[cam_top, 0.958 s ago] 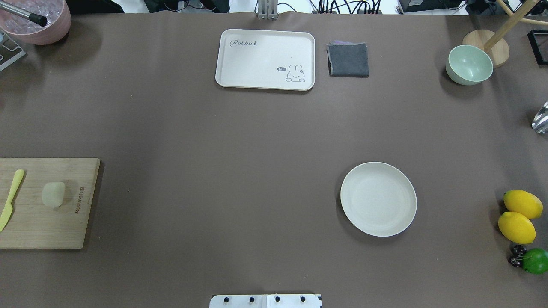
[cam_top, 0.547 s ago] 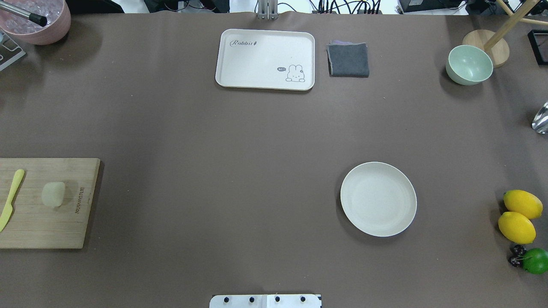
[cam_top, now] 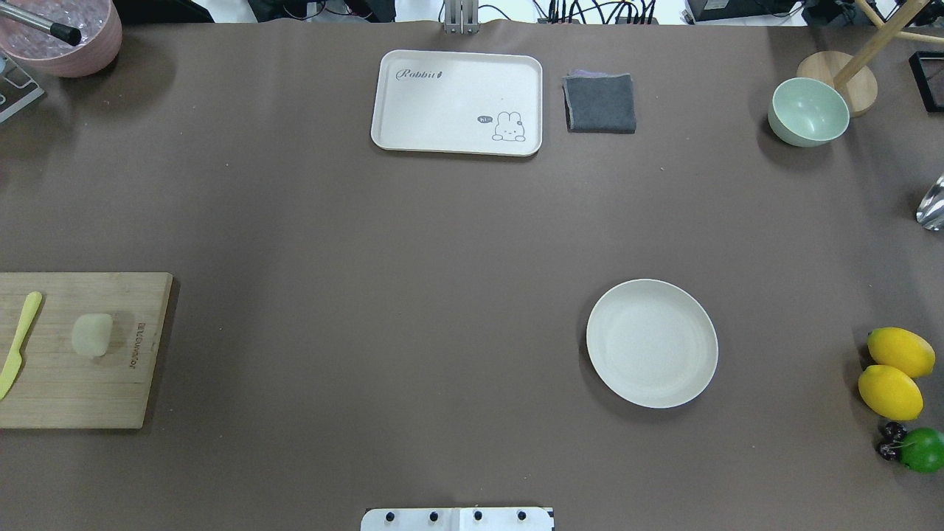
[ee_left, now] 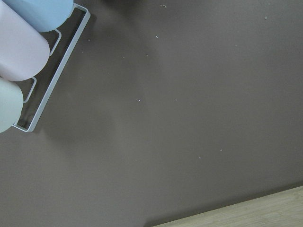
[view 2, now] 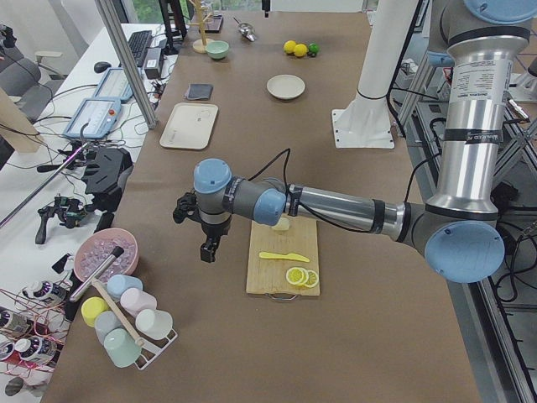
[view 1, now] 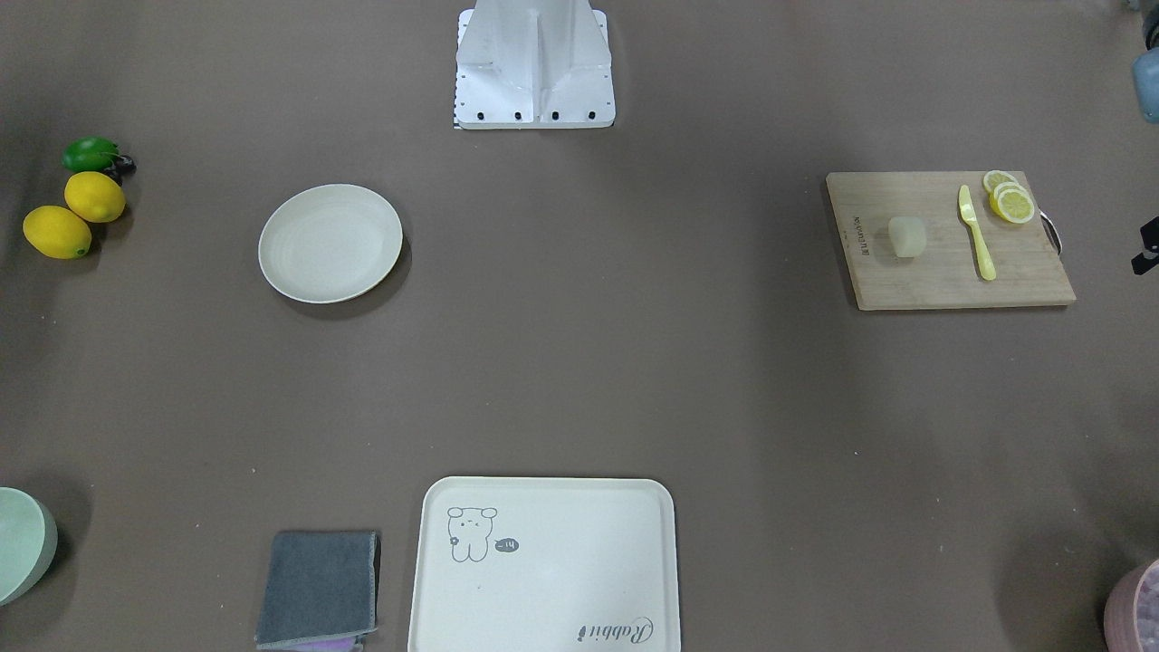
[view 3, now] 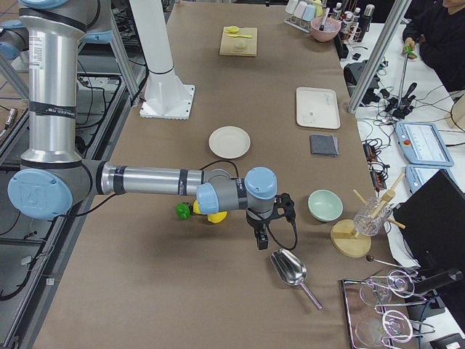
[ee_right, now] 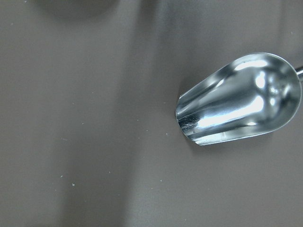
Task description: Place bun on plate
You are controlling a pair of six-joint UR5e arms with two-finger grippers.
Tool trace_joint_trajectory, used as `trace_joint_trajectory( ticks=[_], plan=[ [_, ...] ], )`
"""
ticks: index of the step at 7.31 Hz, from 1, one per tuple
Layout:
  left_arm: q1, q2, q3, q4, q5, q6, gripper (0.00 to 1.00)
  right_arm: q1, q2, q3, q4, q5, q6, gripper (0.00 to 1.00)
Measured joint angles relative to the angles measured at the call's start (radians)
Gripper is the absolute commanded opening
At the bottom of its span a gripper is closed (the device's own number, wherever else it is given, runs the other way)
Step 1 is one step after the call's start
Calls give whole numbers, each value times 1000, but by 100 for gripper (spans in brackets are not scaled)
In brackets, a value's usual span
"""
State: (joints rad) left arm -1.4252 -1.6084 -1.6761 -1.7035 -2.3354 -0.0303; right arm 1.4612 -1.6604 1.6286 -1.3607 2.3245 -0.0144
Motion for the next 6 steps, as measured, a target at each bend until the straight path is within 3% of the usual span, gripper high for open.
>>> trace_joint_trajectory(
  ticks=[6],
  plan=[
    [5,0,-2,-5,23,-35,97,-2,-3,8,7,27,3,100]
  ],
)
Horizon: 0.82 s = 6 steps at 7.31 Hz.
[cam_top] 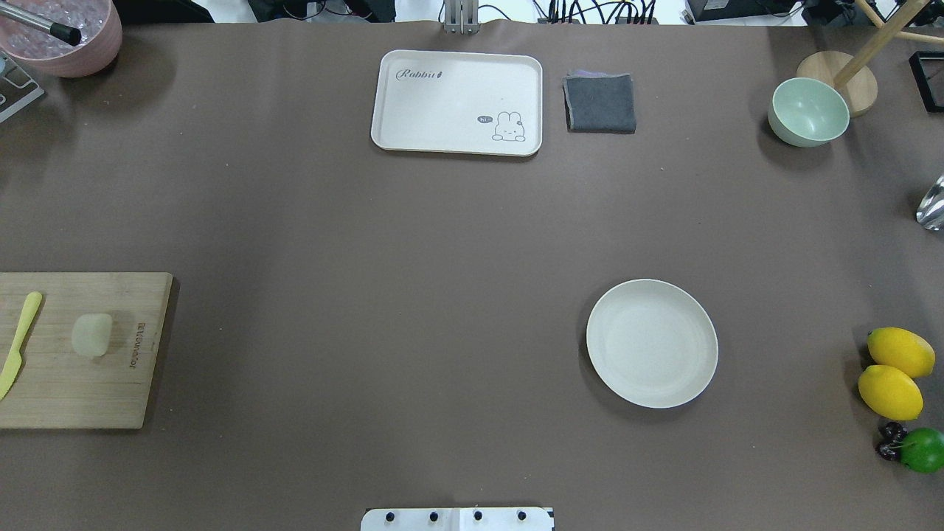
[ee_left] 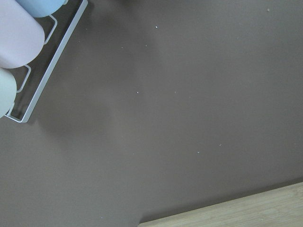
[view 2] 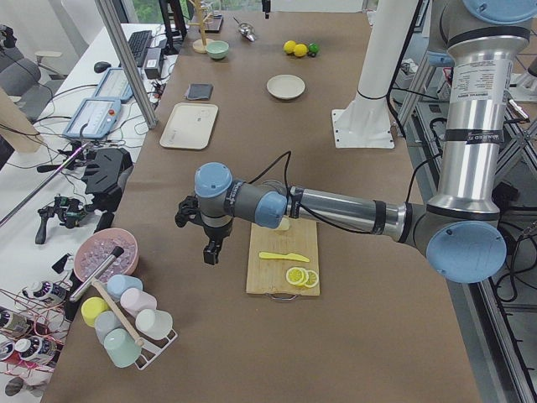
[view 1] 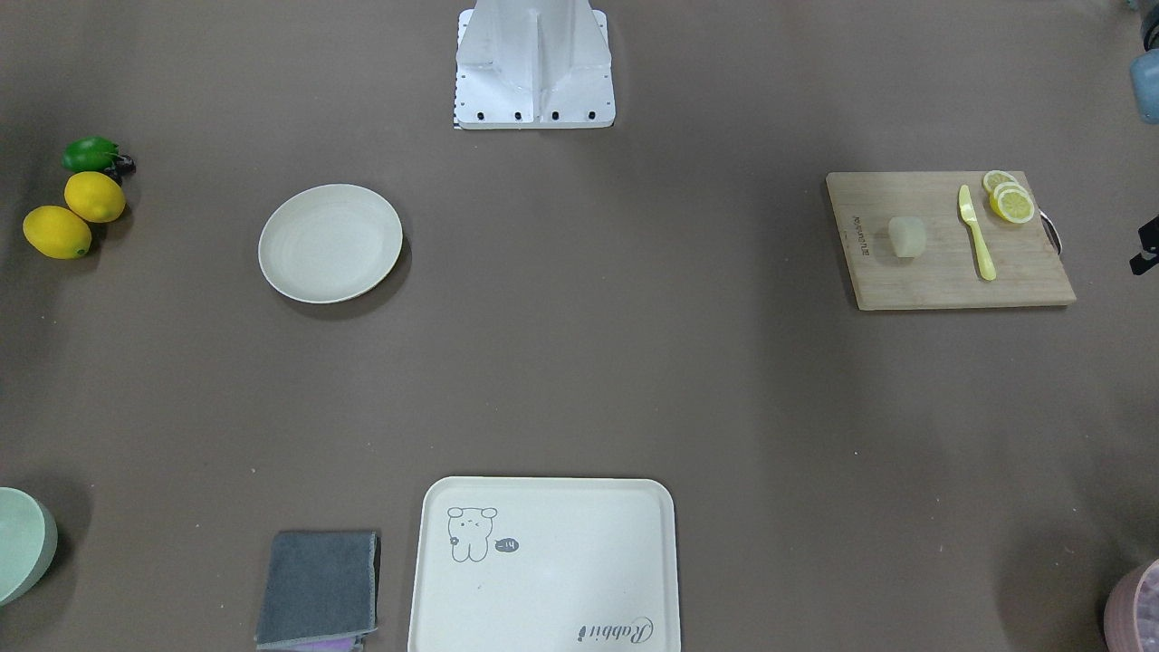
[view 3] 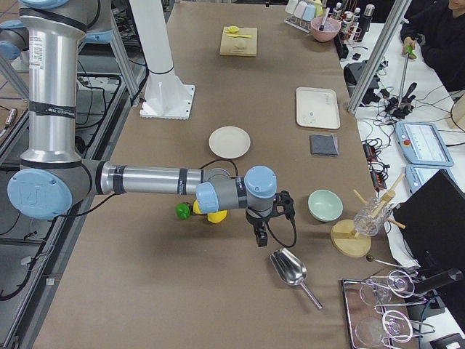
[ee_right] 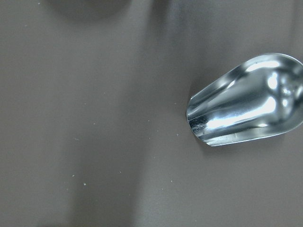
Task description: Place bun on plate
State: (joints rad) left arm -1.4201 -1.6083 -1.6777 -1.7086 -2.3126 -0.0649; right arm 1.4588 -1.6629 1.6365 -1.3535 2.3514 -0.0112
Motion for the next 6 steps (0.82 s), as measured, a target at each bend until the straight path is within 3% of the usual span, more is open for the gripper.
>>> trace_joint_trajectory(
  ticks=[4,6],
  plan=[
    [35,-30,0,0,-3,-34,97,-49,3,29,56,62,30,100],
    [44,-34,4,2,-5,-47,98,-182,21,108,92,76,247,100]
  ],
)
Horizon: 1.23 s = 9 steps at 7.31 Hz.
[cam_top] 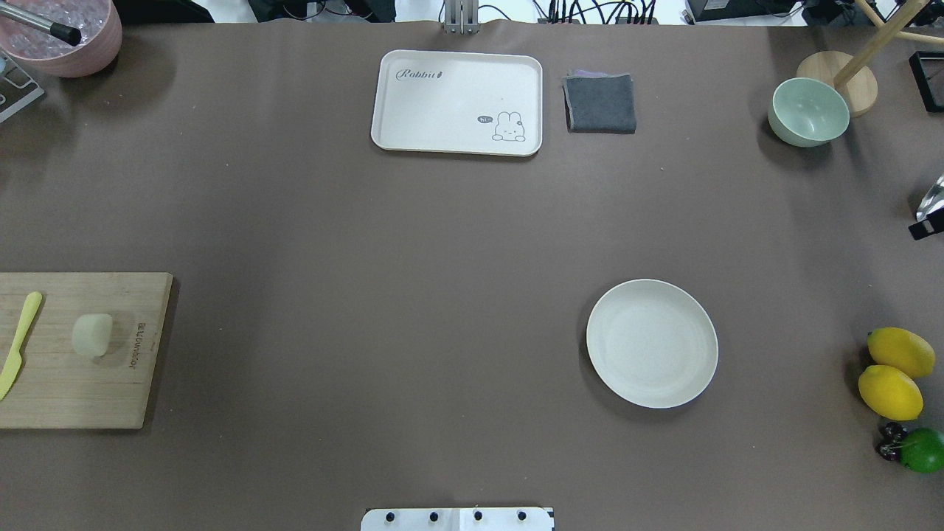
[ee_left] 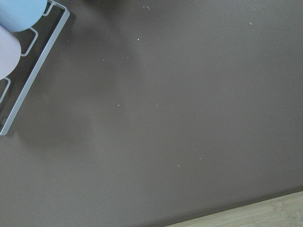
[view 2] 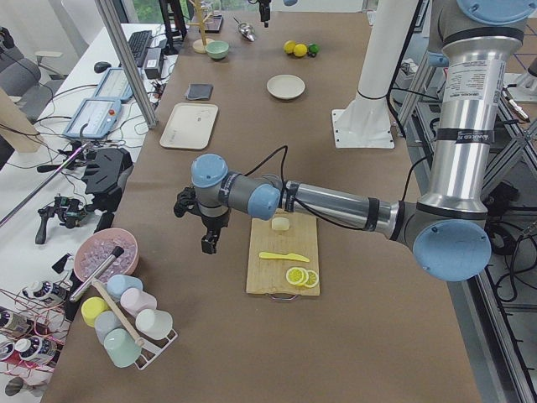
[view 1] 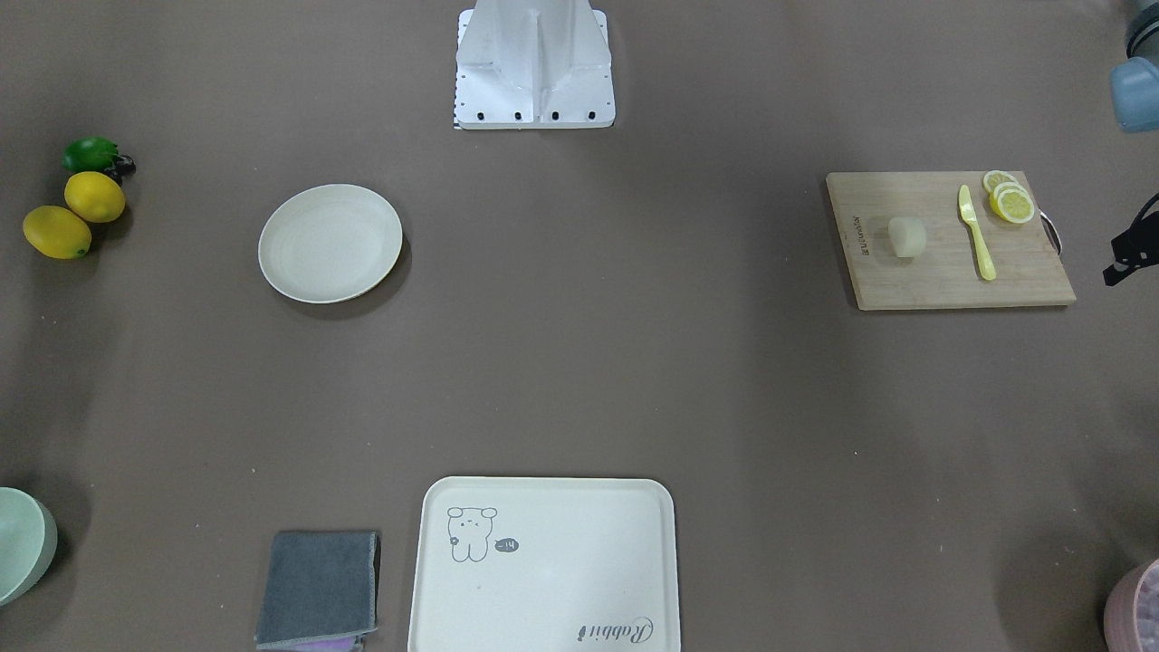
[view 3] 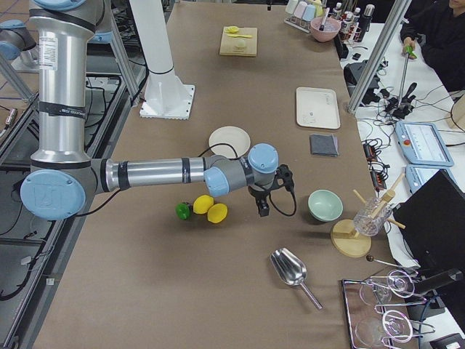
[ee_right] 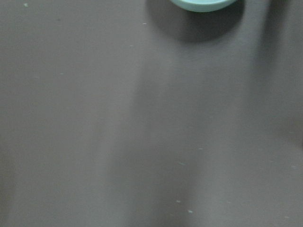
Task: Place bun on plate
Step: 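Reach the right gripper to the white plate's rim while the left arm nears the bun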
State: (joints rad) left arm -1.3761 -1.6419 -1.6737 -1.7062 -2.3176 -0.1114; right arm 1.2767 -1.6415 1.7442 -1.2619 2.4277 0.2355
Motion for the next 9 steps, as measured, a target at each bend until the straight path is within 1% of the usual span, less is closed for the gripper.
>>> trace_joint_trajectory(
  ticks=[1,2,3,4,5,6,7,8,9],
  plan=[
    [15,-12,3,1,1,-56,98,-80,9,26,62,-11,149,100],
    [50,-26,1,-10,11,-140,97,-162,13,37,147,-47,303,99],
    [81,-31,-4,-30,26,-197,97,-232,22,42,208,-84,432,97],
    [104,-32,-10,-45,34,-236,97,-292,43,46,238,-109,530,94],
    [128,-33,-19,-52,37,-267,97,-354,64,51,251,-138,604,86],
    [154,-32,-37,-55,38,-309,97,-416,78,56,255,-180,652,71],
    [178,-30,-54,-57,39,-355,97,-471,83,57,256,-216,684,64],
    [200,-28,-64,-63,39,-398,97,-513,86,56,257,-230,713,60],
    [222,-28,-67,-74,39,-443,97,-544,86,52,257,-235,731,42]
  ],
)
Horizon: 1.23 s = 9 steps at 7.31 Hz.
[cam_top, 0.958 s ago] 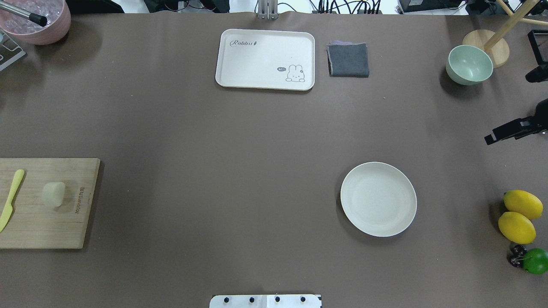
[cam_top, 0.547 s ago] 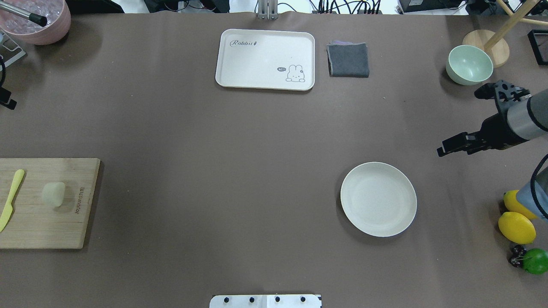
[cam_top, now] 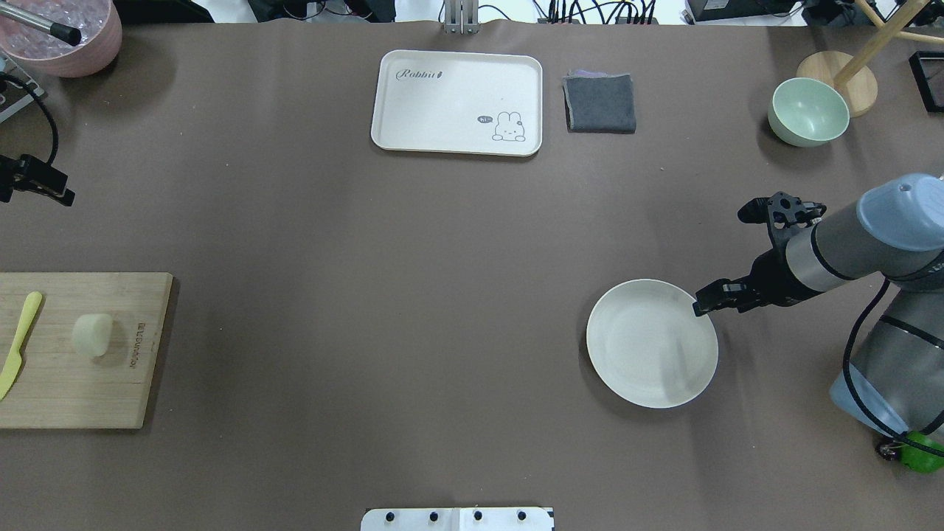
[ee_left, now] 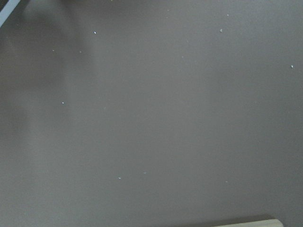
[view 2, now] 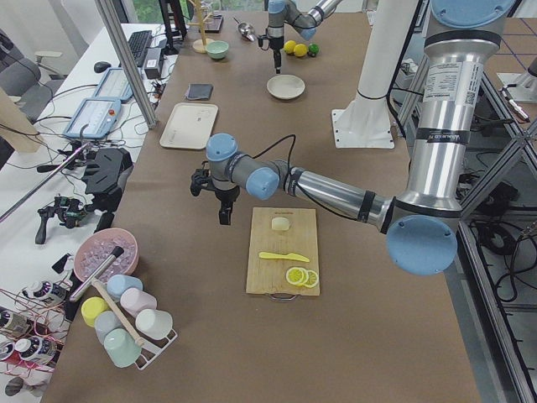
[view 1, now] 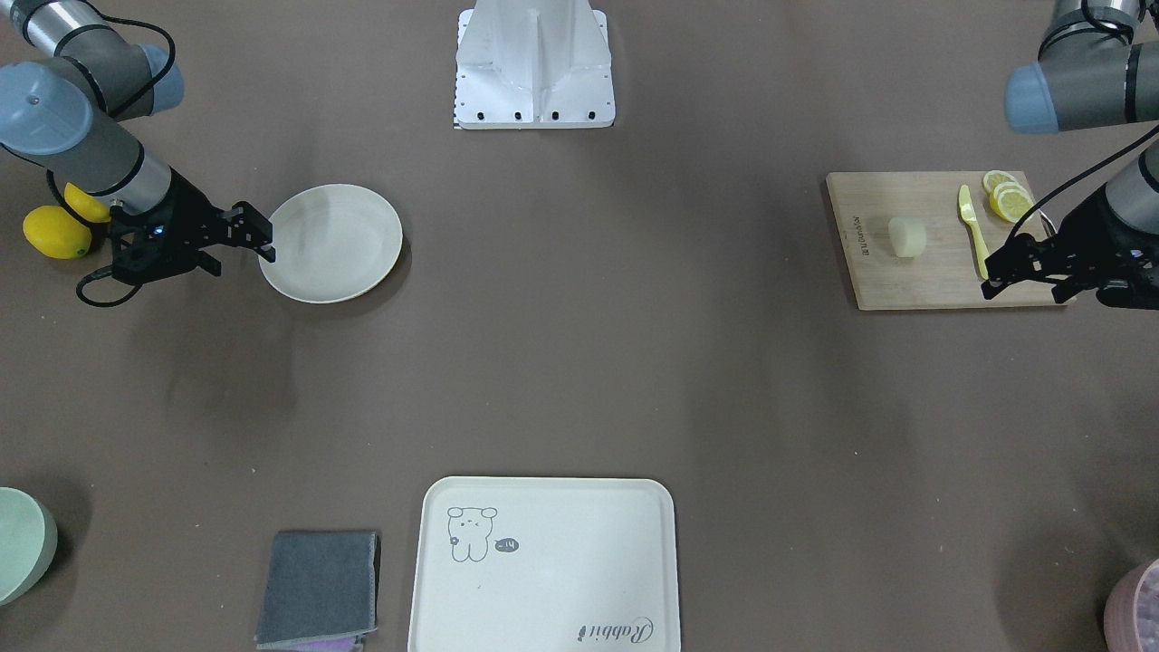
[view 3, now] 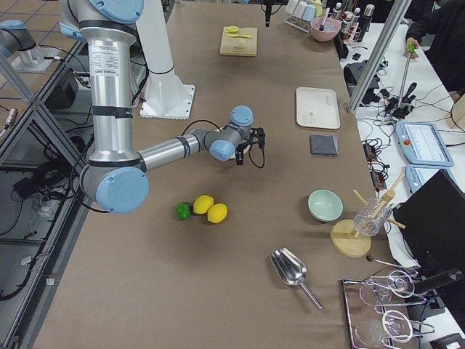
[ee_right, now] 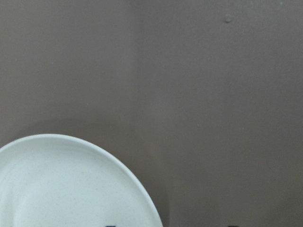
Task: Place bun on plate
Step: 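Reach the right gripper to the white plate's rim while the left arm nears the bun, then drag the white plate inward with the right gripper while the left gripper grasps the bun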
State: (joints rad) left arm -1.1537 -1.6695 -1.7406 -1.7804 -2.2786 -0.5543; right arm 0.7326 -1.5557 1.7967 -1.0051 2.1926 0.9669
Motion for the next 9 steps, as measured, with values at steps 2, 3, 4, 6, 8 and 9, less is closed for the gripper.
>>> trace_joint_trajectory(
  ticks=[2,3,4,6,8,9],
  plan=[
    [50,10,1,-55,3,-102,97,-36,-1,-4,0,3,12,35],
    [75,26,2,-99,4,-145,97,-47,-3,-5,0,5,14,5],
    [95,37,2,-129,5,-183,97,-52,-5,-5,0,6,14,0],
    [141,61,-3,-167,7,-287,97,-56,0,-3,1,8,14,0],
    [181,144,-8,-265,10,-367,97,-59,44,1,0,27,45,0],
    [205,185,-8,-326,24,-418,97,-63,90,-1,-2,47,92,0]
  ],
)
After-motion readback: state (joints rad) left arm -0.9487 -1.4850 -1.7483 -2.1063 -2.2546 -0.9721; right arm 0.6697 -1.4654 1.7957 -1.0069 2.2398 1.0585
